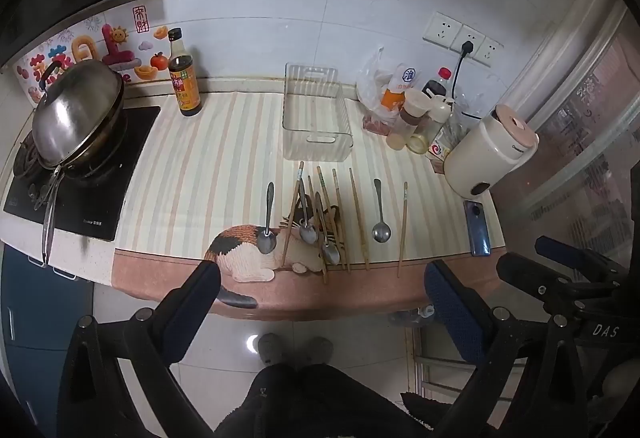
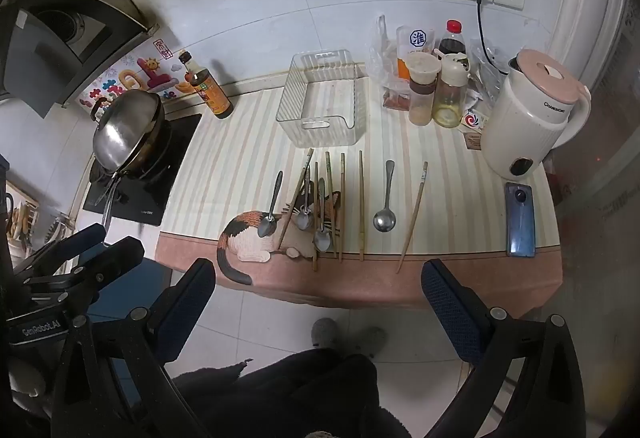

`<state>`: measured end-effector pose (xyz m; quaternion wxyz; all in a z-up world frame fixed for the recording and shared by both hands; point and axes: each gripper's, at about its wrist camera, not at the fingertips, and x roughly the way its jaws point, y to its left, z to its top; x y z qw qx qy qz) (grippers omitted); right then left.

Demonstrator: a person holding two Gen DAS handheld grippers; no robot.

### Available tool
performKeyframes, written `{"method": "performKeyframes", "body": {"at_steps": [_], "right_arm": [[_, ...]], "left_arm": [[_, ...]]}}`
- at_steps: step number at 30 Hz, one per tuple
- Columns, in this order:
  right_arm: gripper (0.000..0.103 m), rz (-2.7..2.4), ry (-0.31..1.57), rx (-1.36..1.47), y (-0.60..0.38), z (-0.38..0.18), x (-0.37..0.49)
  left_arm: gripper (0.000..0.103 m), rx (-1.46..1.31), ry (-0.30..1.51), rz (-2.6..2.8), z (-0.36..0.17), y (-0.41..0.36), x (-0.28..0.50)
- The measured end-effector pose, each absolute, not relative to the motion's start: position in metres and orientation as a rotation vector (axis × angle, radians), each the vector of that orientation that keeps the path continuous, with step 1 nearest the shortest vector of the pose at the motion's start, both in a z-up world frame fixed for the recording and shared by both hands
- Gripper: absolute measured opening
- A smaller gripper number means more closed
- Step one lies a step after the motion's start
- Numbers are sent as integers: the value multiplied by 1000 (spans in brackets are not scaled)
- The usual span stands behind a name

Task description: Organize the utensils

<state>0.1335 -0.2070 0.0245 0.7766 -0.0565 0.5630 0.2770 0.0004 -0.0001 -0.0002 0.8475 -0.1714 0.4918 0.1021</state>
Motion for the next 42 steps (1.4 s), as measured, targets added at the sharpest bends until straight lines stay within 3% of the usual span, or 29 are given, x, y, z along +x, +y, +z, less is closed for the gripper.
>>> {"method": "performKeyframes", "body": {"at_steps": [42], "right_arm": [[103,590,1205,-125,-200,30,138]], "left_arm": [[103,-358,1023,224,6,4,9]]}}
